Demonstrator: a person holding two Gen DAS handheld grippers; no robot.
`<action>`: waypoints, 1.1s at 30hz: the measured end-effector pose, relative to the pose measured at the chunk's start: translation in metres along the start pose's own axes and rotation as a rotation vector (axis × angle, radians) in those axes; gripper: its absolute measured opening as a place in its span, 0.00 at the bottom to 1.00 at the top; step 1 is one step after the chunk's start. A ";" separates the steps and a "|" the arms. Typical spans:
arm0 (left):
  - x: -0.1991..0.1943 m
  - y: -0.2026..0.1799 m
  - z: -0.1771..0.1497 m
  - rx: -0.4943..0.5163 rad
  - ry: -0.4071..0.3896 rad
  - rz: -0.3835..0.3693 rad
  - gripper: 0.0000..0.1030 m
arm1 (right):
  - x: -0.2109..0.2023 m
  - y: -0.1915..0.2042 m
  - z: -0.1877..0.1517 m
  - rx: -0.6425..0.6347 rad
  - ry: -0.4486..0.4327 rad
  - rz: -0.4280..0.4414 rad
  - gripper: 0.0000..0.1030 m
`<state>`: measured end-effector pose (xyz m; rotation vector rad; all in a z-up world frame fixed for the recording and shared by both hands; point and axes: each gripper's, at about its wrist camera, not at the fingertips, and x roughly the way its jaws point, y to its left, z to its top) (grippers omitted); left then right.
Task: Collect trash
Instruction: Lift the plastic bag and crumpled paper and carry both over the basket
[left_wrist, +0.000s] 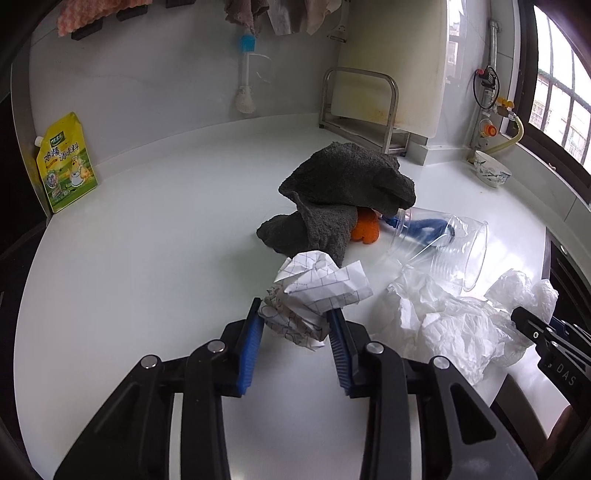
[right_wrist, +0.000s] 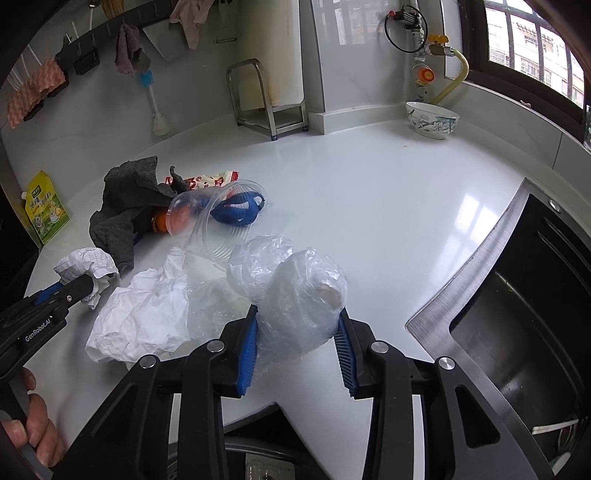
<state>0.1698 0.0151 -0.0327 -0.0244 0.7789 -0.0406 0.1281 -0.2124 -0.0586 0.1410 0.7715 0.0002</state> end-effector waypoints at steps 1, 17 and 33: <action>-0.004 0.002 -0.001 0.000 -0.004 0.002 0.33 | -0.004 0.000 -0.001 0.001 -0.006 -0.001 0.35; -0.062 0.007 -0.015 0.017 -0.071 -0.018 0.33 | -0.066 -0.007 -0.014 0.032 -0.087 -0.045 0.34; -0.121 -0.015 -0.051 0.083 -0.098 -0.106 0.33 | -0.130 -0.014 -0.064 0.064 -0.126 -0.067 0.34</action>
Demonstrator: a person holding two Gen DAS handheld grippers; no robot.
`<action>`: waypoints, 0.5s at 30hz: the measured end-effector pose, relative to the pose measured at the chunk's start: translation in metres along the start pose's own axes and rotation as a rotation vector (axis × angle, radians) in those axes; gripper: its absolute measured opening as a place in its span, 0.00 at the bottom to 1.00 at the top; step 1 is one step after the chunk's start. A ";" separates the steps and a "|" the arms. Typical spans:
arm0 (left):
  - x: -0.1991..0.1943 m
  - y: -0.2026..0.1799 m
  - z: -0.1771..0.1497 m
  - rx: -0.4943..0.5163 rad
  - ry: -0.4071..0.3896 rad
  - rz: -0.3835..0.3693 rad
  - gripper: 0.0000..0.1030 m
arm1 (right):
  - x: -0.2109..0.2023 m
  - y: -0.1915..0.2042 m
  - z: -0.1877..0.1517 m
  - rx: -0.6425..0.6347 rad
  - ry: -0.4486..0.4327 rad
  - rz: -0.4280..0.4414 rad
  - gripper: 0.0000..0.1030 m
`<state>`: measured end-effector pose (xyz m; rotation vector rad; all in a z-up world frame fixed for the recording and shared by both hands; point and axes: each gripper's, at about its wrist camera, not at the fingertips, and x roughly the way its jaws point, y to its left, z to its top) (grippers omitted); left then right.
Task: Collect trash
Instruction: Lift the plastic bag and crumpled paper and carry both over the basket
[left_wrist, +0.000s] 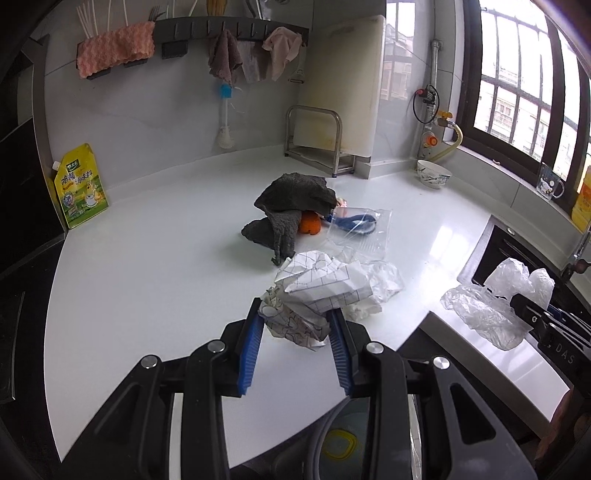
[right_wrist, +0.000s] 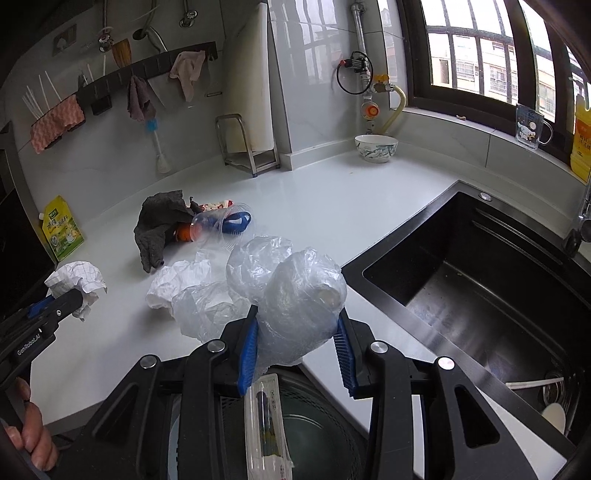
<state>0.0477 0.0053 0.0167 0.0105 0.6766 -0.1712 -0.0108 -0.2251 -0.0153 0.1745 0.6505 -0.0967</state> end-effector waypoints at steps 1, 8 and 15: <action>-0.004 -0.004 -0.004 0.011 0.003 -0.012 0.33 | -0.004 0.000 -0.005 -0.007 0.003 -0.004 0.34; -0.014 -0.039 -0.050 0.098 0.070 -0.098 0.33 | -0.013 0.000 -0.058 -0.039 0.099 -0.001 0.34; 0.006 -0.057 -0.092 0.121 0.162 -0.140 0.34 | 0.006 -0.004 -0.107 -0.015 0.201 0.013 0.34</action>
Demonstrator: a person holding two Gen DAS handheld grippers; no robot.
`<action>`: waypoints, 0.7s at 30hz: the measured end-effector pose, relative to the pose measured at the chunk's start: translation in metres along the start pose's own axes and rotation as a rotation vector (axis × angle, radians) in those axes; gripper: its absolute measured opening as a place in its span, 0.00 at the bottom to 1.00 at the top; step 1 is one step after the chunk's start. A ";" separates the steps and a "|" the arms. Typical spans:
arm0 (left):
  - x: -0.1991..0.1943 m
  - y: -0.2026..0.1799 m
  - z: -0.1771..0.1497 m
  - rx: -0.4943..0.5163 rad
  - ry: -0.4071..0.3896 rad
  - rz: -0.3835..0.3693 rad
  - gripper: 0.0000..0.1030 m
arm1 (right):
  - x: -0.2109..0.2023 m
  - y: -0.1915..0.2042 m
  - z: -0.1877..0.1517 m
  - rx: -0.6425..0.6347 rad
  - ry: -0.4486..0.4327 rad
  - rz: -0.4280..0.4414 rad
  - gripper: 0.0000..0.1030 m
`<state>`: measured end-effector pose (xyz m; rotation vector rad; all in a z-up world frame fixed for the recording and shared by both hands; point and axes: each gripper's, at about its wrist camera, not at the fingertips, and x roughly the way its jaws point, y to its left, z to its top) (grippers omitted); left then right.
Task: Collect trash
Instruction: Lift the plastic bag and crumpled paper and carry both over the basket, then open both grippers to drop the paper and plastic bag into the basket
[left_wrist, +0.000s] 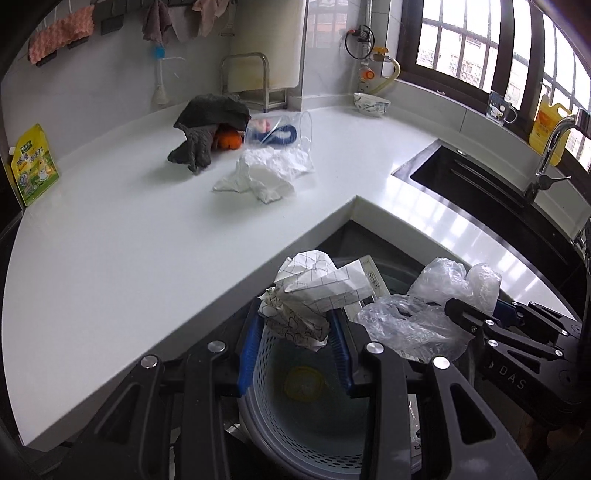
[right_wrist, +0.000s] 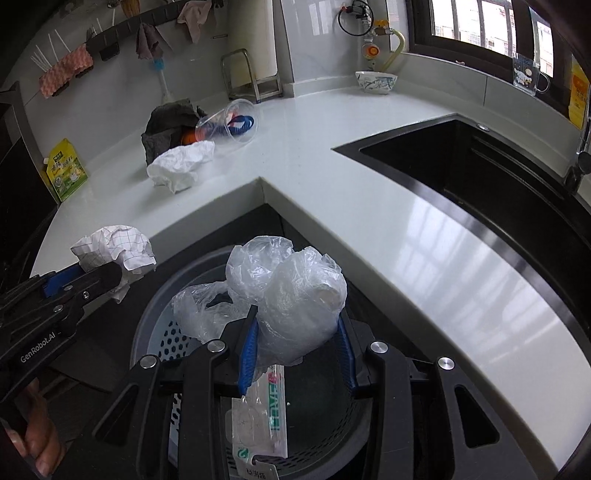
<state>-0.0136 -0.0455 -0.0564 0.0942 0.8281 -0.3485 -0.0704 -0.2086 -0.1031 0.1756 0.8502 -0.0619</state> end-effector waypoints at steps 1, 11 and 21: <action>0.005 -0.002 -0.004 0.006 0.012 -0.002 0.34 | 0.004 0.001 -0.004 -0.007 0.014 -0.005 0.34; 0.039 -0.011 -0.034 0.030 0.099 -0.008 0.35 | 0.038 0.012 -0.027 -0.038 0.129 -0.004 0.34; 0.045 -0.012 -0.037 0.031 0.112 0.005 0.38 | 0.064 0.014 -0.031 -0.030 0.228 0.015 0.35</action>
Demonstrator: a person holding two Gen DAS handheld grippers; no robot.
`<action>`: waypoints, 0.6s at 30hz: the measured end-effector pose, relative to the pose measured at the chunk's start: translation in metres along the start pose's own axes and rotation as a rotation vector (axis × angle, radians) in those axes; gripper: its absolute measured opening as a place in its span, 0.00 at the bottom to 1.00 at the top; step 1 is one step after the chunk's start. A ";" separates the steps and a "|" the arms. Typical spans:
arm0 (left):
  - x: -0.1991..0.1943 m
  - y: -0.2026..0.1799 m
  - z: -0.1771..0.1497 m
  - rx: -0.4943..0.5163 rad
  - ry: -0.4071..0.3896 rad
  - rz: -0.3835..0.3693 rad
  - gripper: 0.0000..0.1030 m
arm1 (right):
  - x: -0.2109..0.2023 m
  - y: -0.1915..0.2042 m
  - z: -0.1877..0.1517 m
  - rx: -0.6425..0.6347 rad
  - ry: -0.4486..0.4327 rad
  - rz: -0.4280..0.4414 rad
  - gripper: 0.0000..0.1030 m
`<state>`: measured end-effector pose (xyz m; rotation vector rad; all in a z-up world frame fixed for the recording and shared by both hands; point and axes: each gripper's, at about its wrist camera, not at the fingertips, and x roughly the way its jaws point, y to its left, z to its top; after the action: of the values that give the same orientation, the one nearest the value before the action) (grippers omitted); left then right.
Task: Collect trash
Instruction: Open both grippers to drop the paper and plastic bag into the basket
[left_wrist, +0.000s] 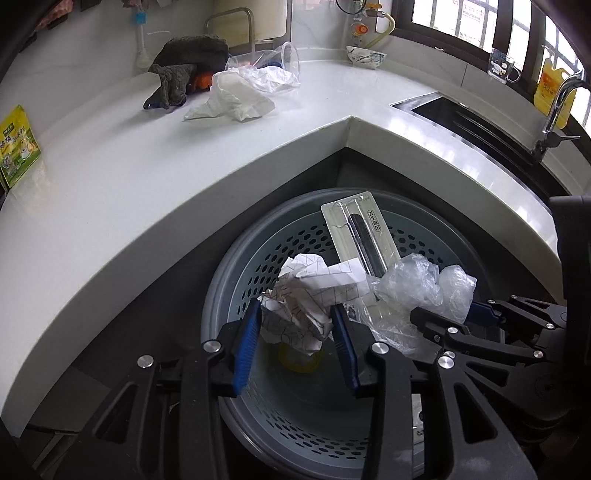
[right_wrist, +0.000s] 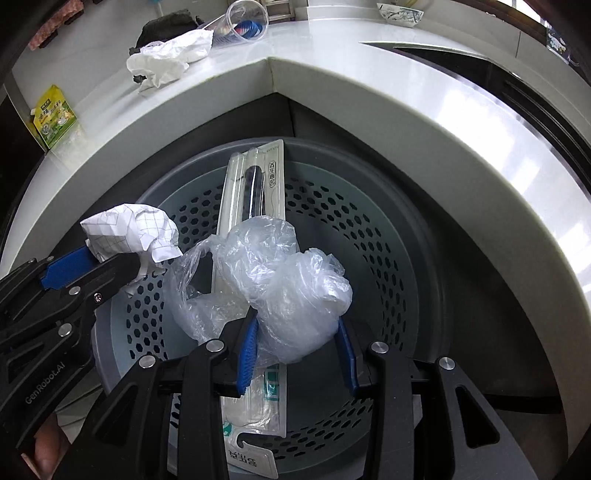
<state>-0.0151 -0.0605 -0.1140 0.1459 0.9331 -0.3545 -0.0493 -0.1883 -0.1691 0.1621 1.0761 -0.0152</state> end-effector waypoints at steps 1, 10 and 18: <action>0.000 0.000 0.000 0.000 0.000 0.001 0.38 | 0.002 0.001 0.000 -0.001 0.002 -0.002 0.35; 0.005 0.004 0.000 -0.010 0.014 0.007 0.46 | 0.024 0.005 0.006 0.010 0.068 0.016 0.36; 0.004 0.009 0.000 -0.023 0.009 0.029 0.72 | 0.033 0.009 0.012 -0.008 0.074 0.032 0.48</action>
<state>-0.0097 -0.0533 -0.1174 0.1399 0.9427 -0.3160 -0.0222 -0.1791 -0.1909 0.1737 1.1472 0.0243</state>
